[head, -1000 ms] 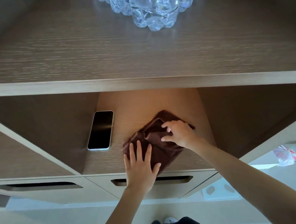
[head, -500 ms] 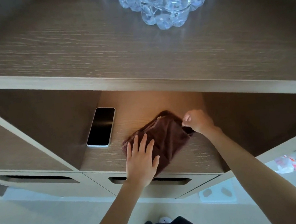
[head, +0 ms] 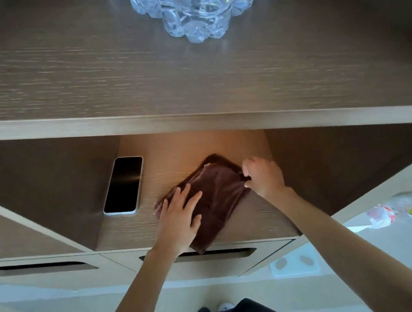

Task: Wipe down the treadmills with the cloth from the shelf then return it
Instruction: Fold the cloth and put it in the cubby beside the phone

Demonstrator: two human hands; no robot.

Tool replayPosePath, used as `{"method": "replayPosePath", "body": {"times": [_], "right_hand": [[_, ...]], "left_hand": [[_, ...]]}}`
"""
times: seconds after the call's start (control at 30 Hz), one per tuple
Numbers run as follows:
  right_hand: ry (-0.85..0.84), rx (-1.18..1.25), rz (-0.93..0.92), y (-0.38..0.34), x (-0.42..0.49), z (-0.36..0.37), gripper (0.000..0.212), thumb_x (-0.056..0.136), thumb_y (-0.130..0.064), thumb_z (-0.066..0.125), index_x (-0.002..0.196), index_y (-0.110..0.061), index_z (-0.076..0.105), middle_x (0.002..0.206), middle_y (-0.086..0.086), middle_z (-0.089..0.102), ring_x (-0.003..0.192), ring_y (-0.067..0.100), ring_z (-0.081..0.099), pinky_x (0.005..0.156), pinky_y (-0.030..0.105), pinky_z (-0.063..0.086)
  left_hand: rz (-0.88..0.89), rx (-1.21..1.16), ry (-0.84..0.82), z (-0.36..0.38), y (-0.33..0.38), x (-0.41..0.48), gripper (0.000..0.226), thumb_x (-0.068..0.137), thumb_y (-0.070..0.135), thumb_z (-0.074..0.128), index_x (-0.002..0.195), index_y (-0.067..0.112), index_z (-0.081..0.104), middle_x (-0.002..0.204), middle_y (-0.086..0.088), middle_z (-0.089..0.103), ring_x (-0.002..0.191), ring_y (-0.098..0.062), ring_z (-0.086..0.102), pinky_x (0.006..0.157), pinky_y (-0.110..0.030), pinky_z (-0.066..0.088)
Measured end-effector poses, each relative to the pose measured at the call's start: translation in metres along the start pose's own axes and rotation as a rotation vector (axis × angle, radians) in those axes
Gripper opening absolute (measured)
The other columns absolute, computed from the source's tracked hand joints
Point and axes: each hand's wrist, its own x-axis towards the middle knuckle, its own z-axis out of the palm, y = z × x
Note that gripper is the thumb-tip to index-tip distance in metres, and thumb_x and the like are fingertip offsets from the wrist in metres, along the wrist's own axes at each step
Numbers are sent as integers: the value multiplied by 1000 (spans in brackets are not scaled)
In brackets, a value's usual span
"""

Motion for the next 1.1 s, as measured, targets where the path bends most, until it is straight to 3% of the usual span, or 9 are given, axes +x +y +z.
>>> {"method": "replayPosePath", "body": {"times": [0.13,0.23,0.43,0.53,0.63,0.73,0.87,0.97,1.1], "right_hand": [[-69,94,-292,-21,-32,29,28,90,-22,60,118,-21,58,121,1,51,113,22,51,85,36,46],[-122,104,-226,-14,-32,36,36,92,-22,59,128,-24,56,132,-1,46,123,19,46,94,34,44],[-17,24,-115,-1,-30,28,57,90,7,44,138,-23,46,154,-3,25,129,30,38,101,38,42],[112,133,-248,-4,-63,38,32,95,-21,53,126,-19,59,142,-1,42,119,22,52,89,36,51],[135,222,-387,-13,-97,55,40,78,-37,74,111,-15,69,124,5,60,102,25,64,73,36,56],[60,220,-342,-14,-105,65,57,71,-35,79,122,-16,62,135,3,54,119,25,55,90,37,52],[51,314,-241,-14,-105,66,42,83,-25,71,122,-15,60,142,-4,48,134,18,41,106,27,34],[-34,382,-222,-12,-104,51,28,89,-21,65,114,-11,63,128,4,61,122,20,53,97,27,40],[-235,535,-204,-2,-101,21,20,88,-18,66,106,-9,65,97,7,69,90,21,63,80,27,43]], "left_hand": [[90,-43,69,-22,-33,-1,44,89,8,57,132,19,55,140,0,49,137,-17,33,112,-35,28],[128,-60,-2,-24,-38,-3,41,93,14,54,134,20,52,144,3,43,138,-14,31,114,-29,24],[160,28,-55,-6,-8,-26,48,94,34,49,141,27,41,150,8,33,139,-13,26,111,-30,27],[214,42,-25,-11,-18,-27,51,89,36,58,138,28,46,146,10,39,135,-13,33,107,-30,31],[286,9,-50,-13,-28,-21,55,83,33,68,135,24,51,145,7,41,136,-15,34,108,-35,32],[302,-44,-50,-14,-31,-16,51,82,28,71,130,21,56,140,6,48,134,-13,37,107,-36,35],[418,20,107,-15,-31,-18,33,73,14,80,104,10,70,114,-3,68,115,-22,59,95,-42,47],[455,53,153,-20,-22,-24,19,74,12,76,92,10,71,98,-3,71,102,-22,65,94,-42,48],[332,-13,-52,-39,-16,-27,13,86,29,61,96,22,67,78,7,69,77,-17,63,82,-32,46]]}}
